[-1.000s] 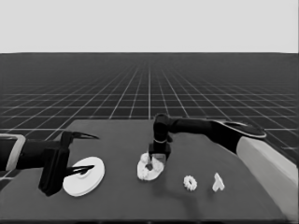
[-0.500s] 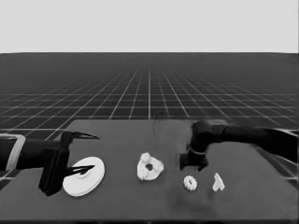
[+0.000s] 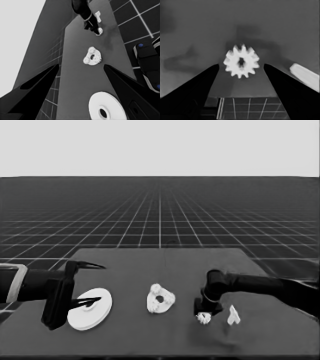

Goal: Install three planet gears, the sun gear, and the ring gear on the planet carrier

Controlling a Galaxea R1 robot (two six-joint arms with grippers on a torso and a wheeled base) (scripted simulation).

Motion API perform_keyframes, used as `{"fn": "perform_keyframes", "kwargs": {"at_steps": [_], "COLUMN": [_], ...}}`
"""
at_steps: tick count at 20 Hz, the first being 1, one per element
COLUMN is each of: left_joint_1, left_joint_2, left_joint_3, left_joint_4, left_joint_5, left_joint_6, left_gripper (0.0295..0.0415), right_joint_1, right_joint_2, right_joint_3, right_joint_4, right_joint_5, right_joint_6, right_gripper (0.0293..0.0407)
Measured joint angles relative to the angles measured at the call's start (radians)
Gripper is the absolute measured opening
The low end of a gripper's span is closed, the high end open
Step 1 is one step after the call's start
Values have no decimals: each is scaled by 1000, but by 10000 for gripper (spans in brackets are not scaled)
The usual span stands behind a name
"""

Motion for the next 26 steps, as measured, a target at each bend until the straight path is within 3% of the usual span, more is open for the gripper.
{"fn": "perform_keyframes", "kwargs": {"at_steps": [6, 8, 9, 16, 19, 26], "left_joint_1": [0, 0, 0, 0, 0, 0], "left_joint_2": [0, 0, 0, 0, 0, 0], "left_joint_3": [0, 0, 0, 0, 0, 0], "left_joint_4": [0, 0, 0, 0, 0, 0], "left_joint_5": [0, 0, 0, 0, 0, 0], "left_joint_6": [0, 0, 0, 0, 0, 0], "left_gripper": [385, 385, 385, 385, 385, 385], "right_joint_1": [-23, -24, -24, -24, 158, 211], "right_joint_2": [7, 7, 7, 8, -30, -33], "right_joint_3": [-22, -23, -23, -23, 95, 105], "right_joint_4": [-22, -23, -23, -23, 149, 201], "right_joint_5": [13, 13, 13, 13, -53, -62], "right_joint_6": [-11, -11, -11, -11, 50, 56], "right_gripper": [385, 314, 309, 309, 310, 310]}}
